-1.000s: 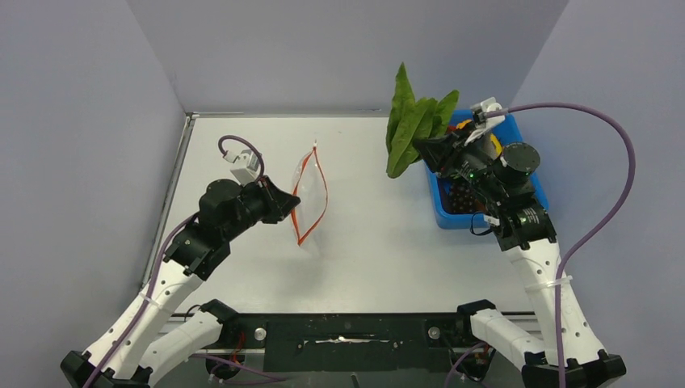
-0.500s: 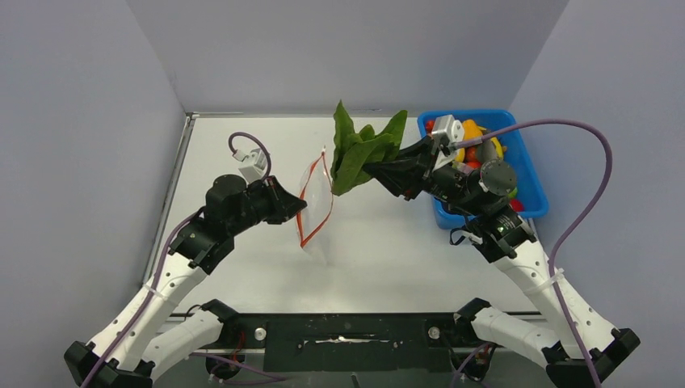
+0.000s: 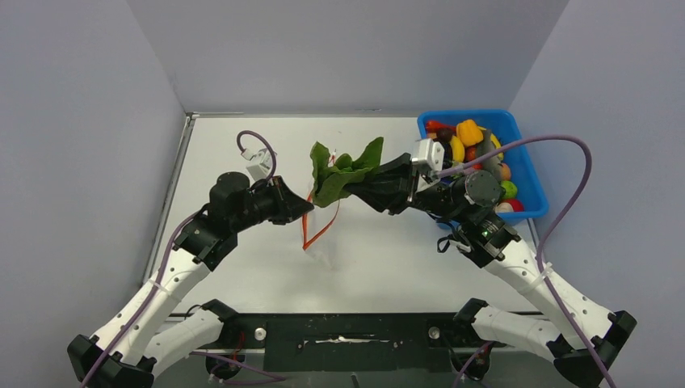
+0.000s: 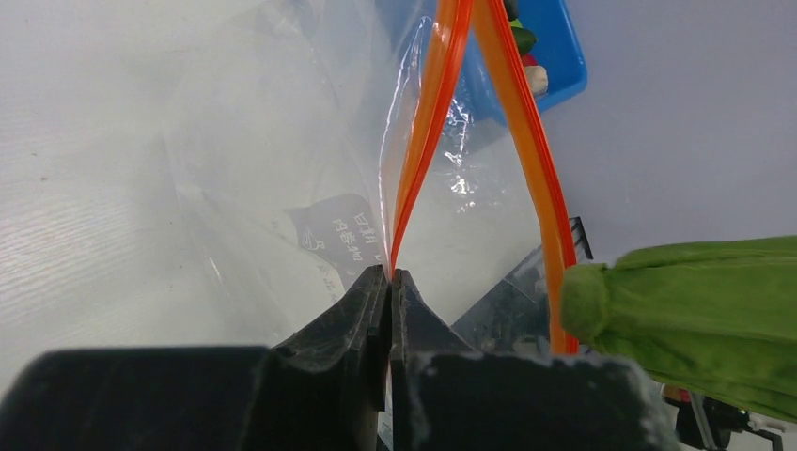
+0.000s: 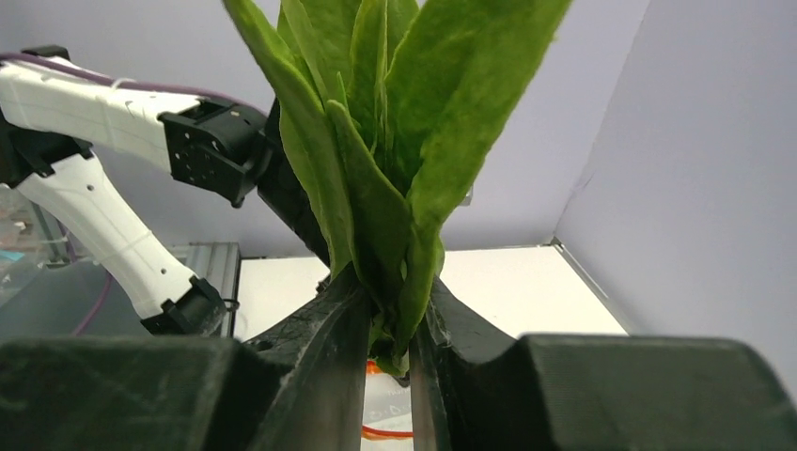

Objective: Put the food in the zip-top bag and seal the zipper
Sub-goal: Place the fake vegetable in the zipper food storage bag.

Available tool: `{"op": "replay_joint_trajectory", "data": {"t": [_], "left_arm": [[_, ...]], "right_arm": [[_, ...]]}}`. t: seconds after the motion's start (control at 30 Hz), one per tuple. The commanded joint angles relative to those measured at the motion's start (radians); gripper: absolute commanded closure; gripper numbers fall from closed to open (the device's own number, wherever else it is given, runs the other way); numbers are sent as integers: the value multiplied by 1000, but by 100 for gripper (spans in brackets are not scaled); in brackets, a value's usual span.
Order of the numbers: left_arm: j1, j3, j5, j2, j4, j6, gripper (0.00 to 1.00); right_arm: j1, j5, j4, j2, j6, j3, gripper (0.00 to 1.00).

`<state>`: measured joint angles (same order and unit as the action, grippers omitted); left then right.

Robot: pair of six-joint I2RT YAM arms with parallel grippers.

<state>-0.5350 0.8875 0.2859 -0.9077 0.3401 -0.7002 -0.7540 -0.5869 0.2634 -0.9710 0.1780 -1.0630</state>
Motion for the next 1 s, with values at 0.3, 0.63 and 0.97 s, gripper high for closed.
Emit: {"op": "replay_joint_trajectory", "data": {"t": [0.3, 0.63, 0.97], "left_arm": [[-3, 12, 129, 38, -161, -61, 100], [-3, 7, 143, 54, -165, -56, 100], [-3, 1, 169, 59, -190, -66, 100]], "right_arm": [[-20, 0, 67, 18, -124, 84, 81], [-24, 63, -105, 40, -272, 99, 83], [-30, 36, -159, 38, -368, 130, 81]]}}
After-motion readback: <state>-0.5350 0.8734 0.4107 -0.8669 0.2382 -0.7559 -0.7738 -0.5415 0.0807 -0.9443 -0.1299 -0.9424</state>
